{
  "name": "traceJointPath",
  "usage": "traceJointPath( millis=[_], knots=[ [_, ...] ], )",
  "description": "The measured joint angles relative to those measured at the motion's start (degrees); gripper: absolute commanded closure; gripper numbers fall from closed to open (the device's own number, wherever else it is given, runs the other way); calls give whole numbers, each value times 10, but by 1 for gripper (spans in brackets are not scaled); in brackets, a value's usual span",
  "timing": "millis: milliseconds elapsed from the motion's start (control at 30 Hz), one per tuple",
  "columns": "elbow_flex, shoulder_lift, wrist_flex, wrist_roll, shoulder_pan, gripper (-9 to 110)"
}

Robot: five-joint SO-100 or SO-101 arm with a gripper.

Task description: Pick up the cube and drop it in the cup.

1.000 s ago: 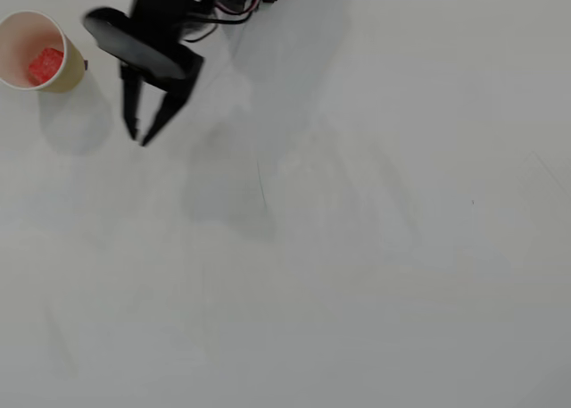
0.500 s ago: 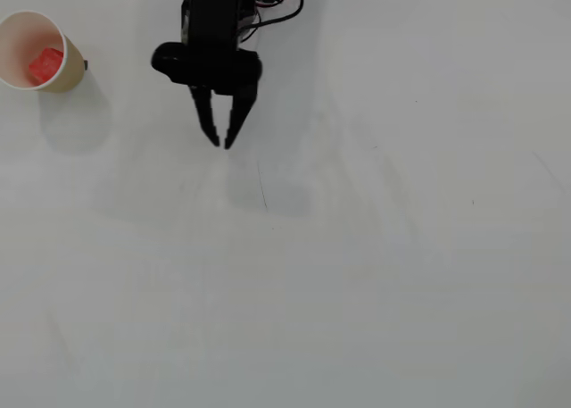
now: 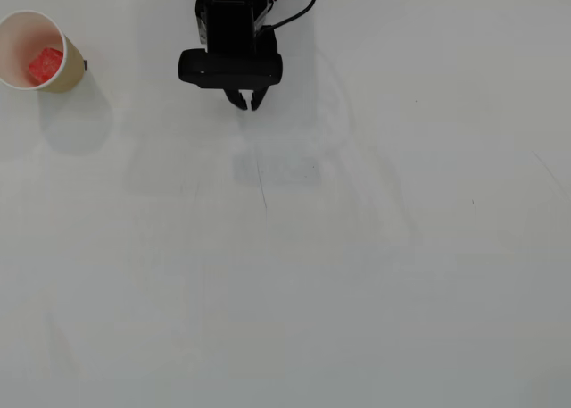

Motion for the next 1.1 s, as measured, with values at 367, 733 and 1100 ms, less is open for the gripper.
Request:
traceJointPath(
  millis=[367, 733, 1100],
  knots=[
    [0, 3, 34, 4, 0, 101],
    [0, 3, 38, 19, -17, 101],
    [0, 3, 38, 19, -12, 101]
  ],
)
